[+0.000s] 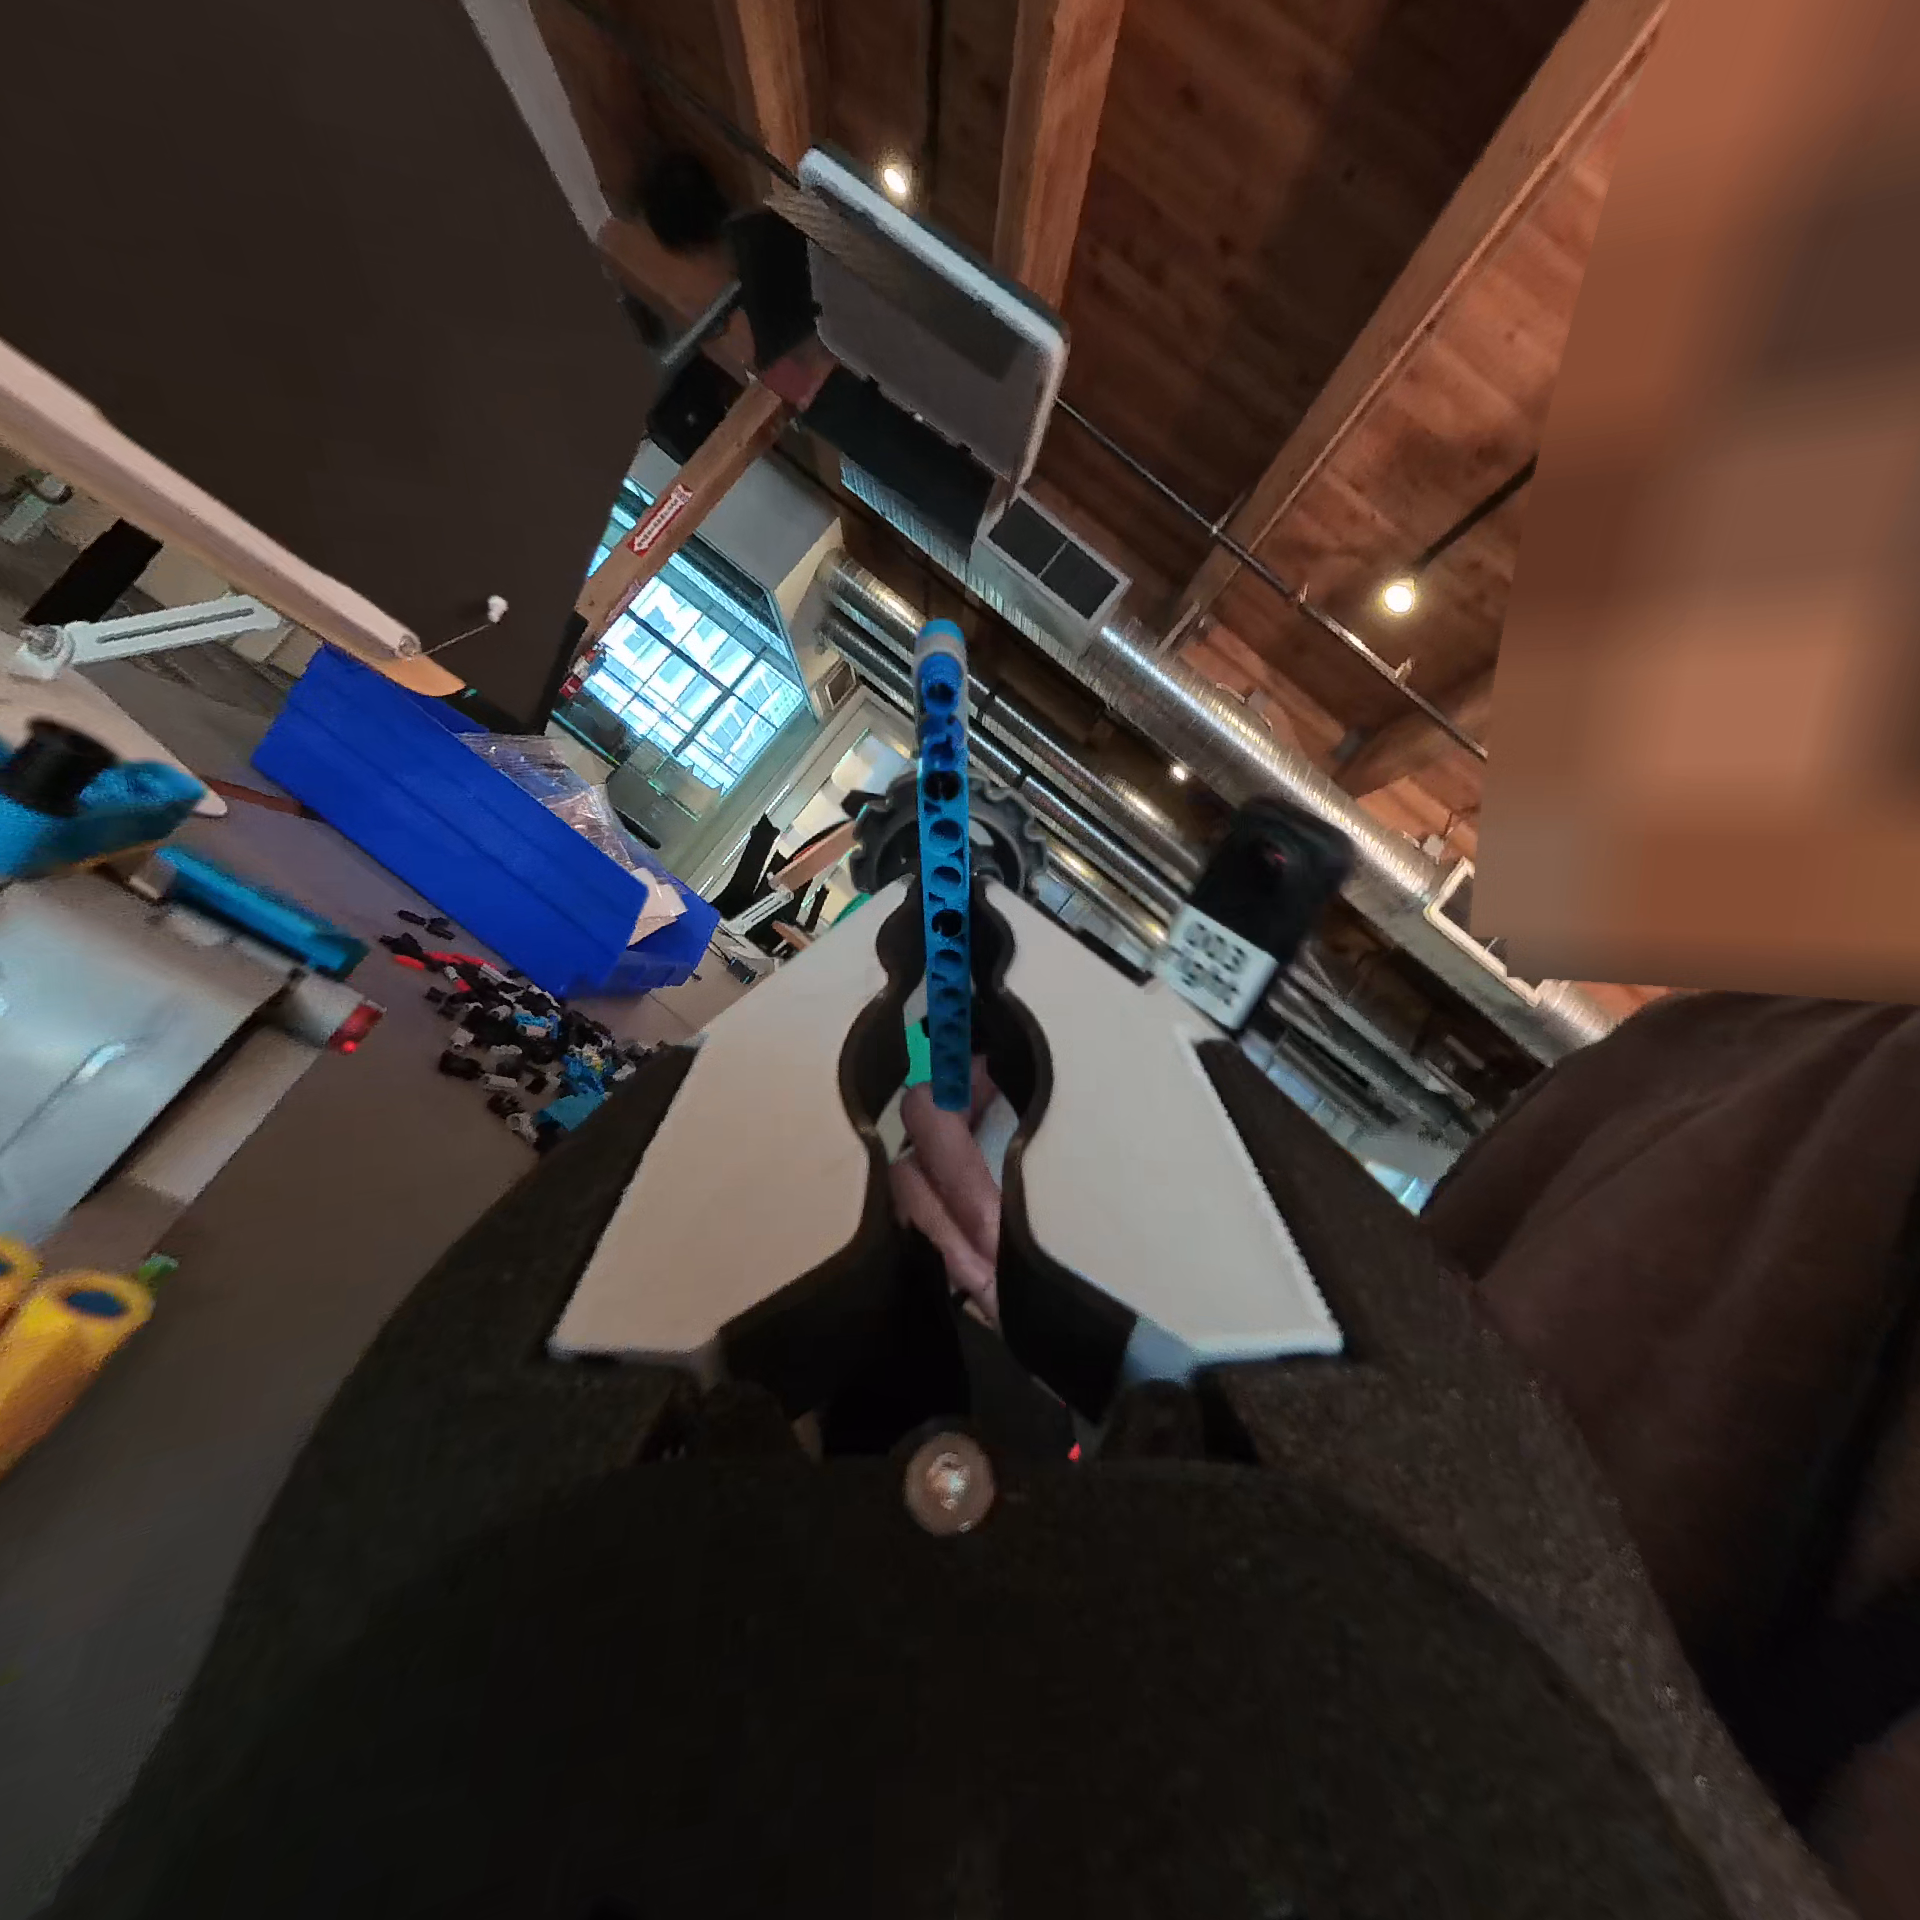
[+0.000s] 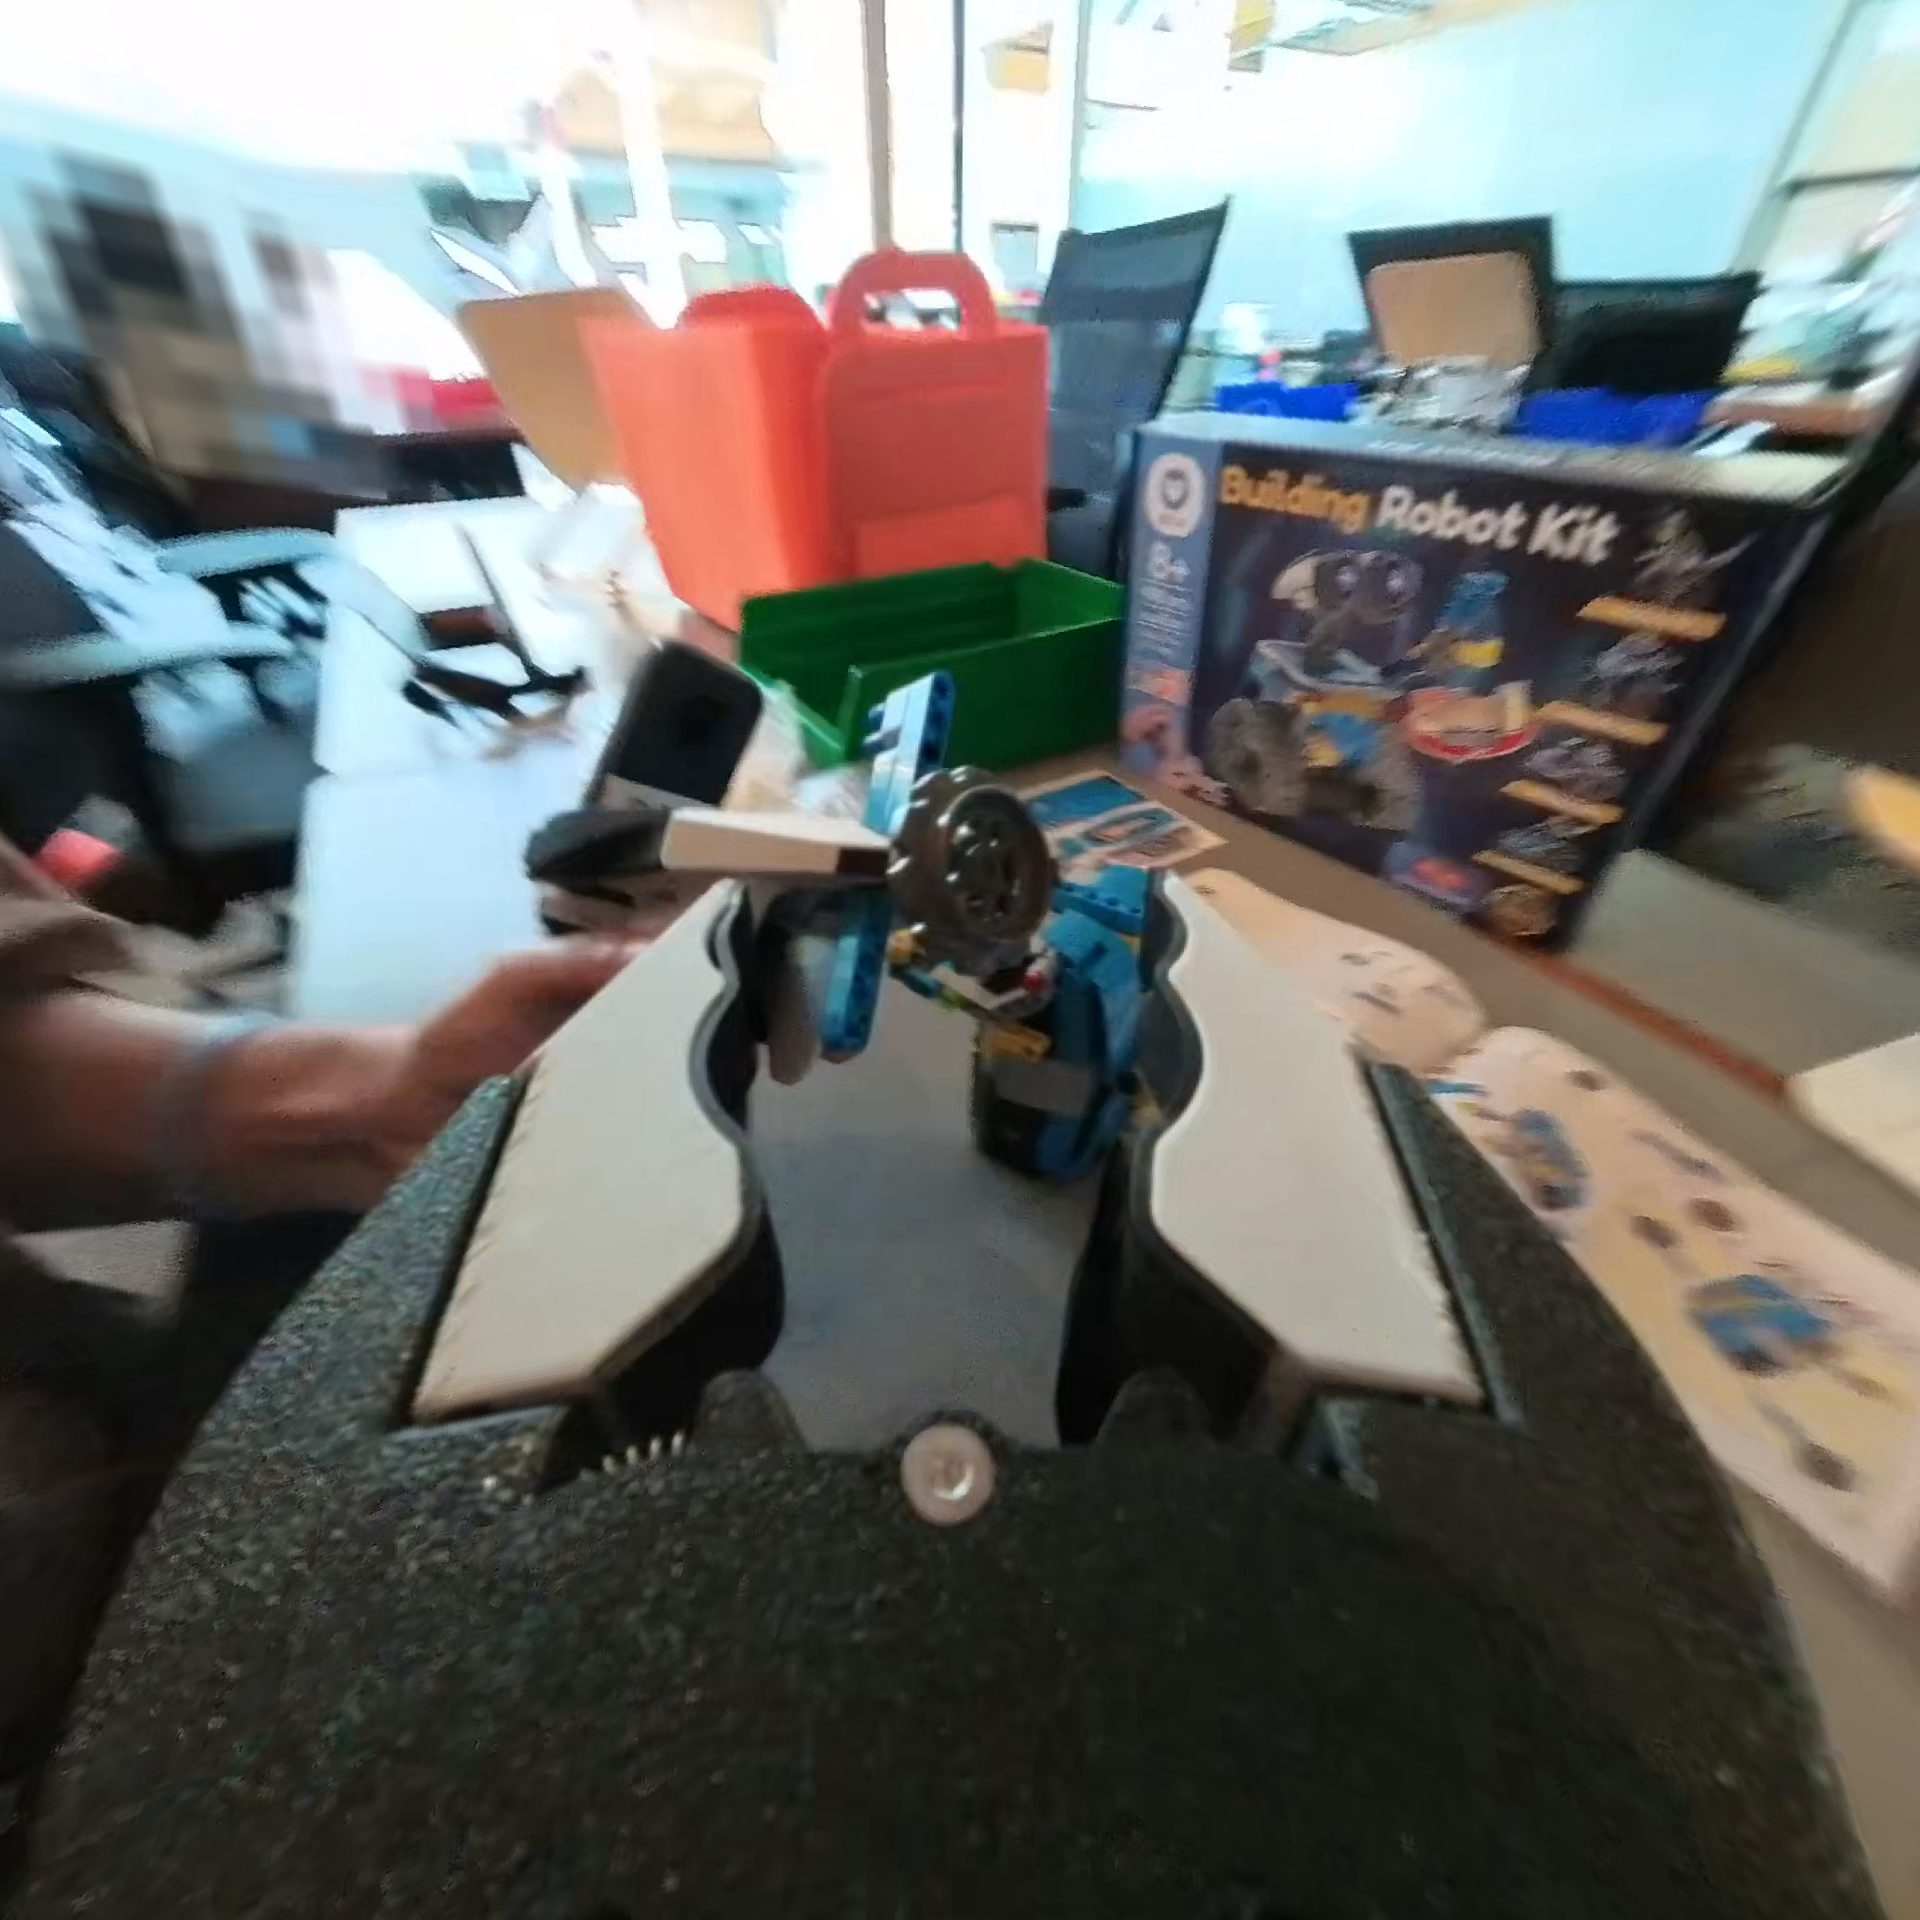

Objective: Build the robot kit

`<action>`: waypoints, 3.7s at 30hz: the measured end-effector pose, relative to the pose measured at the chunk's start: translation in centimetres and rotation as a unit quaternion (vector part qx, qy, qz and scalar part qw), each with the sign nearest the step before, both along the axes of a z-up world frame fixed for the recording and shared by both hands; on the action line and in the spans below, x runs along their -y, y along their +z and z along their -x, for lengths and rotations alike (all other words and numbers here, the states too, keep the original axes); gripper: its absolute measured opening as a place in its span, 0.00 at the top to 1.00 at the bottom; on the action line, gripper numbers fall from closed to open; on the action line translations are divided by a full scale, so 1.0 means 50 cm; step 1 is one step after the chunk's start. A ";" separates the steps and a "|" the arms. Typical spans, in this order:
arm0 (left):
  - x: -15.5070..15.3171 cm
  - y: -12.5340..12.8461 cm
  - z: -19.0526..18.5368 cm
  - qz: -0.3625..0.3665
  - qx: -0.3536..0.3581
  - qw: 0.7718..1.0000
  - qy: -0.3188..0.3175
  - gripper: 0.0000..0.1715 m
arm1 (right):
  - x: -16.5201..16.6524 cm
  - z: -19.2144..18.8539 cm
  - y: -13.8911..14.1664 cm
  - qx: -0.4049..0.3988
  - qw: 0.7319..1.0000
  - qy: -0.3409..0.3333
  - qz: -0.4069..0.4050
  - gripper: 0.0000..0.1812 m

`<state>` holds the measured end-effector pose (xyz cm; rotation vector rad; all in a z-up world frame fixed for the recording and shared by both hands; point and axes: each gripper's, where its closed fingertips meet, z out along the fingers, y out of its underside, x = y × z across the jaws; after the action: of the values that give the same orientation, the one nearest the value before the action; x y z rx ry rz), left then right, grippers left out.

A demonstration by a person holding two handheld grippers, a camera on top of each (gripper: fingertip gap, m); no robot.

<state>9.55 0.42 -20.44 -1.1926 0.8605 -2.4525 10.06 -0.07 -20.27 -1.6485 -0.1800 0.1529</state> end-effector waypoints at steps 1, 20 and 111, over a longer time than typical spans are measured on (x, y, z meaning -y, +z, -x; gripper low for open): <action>-0.002 -0.003 -0.003 0.011 -0.005 1.000 0.003 0.96 | -0.006 -0.003 -0.012 0.042 0.998 -0.038 0.010 0.57; 0.037 -0.078 -0.043 -0.037 -0.116 0.992 -0.021 0.93 | -0.014 -0.056 -0.117 0.248 0.950 -0.140 0.127 0.73; 0.067 -0.045 -0.004 -0.297 -0.007 0.952 0.071 0.96 | 0.199 -0.218 -0.333 0.036 0.922 -0.068 0.379 0.82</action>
<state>9.77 -2.94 -22.70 -0.9986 1.3371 -1.8639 20.94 -10.04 -36.94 -2.4368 -0.0581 0.0550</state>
